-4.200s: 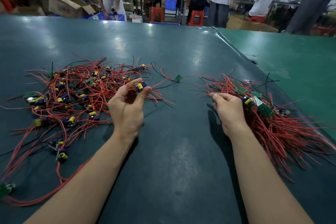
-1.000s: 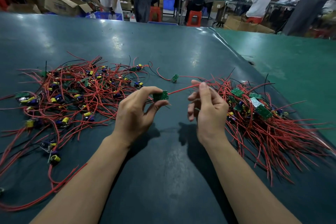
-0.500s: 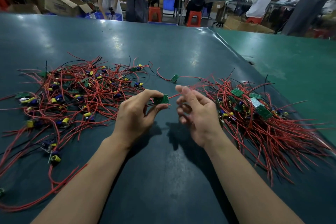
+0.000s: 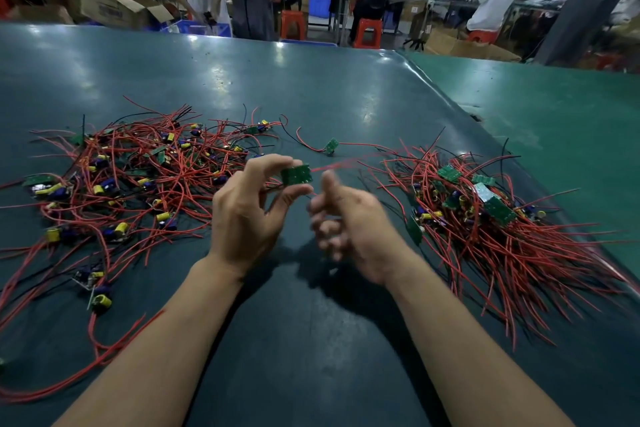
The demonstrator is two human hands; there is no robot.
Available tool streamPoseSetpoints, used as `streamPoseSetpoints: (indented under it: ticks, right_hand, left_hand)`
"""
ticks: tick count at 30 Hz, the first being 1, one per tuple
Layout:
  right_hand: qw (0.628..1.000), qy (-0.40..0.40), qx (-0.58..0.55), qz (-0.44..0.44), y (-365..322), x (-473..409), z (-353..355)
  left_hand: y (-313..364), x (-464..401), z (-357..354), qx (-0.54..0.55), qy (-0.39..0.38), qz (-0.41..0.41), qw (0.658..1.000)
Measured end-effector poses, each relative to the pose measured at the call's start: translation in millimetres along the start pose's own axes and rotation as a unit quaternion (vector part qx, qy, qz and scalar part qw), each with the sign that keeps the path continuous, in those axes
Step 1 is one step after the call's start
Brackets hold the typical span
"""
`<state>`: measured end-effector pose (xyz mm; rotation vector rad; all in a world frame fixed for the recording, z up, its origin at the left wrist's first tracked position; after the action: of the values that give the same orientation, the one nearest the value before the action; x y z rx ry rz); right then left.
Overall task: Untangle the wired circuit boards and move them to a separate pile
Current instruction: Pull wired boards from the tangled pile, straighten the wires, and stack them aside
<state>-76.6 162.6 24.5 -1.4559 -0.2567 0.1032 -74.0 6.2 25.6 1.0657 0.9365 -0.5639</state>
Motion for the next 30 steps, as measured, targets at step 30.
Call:
streamPoseSetpoints:
  ticks: [30]
  right_hand:
    - [0.989, 0.008, -0.141, 0.05, -12, 3, 11]
  left_hand:
    - [-4, -12, 18, -0.079, -0.078, -0.073, 0.991]
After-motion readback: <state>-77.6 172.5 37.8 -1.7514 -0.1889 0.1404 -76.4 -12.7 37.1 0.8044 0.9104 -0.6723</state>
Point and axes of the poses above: each hand's wrist, its own x-axis away from the middle knuckle, its own z-axis out of the back of the hand, y = z × x, the point moved 2 cm from there along -x, towards the middle knuckle, and after that the axes turned 15 degrees about x, right-handed, at the moved point
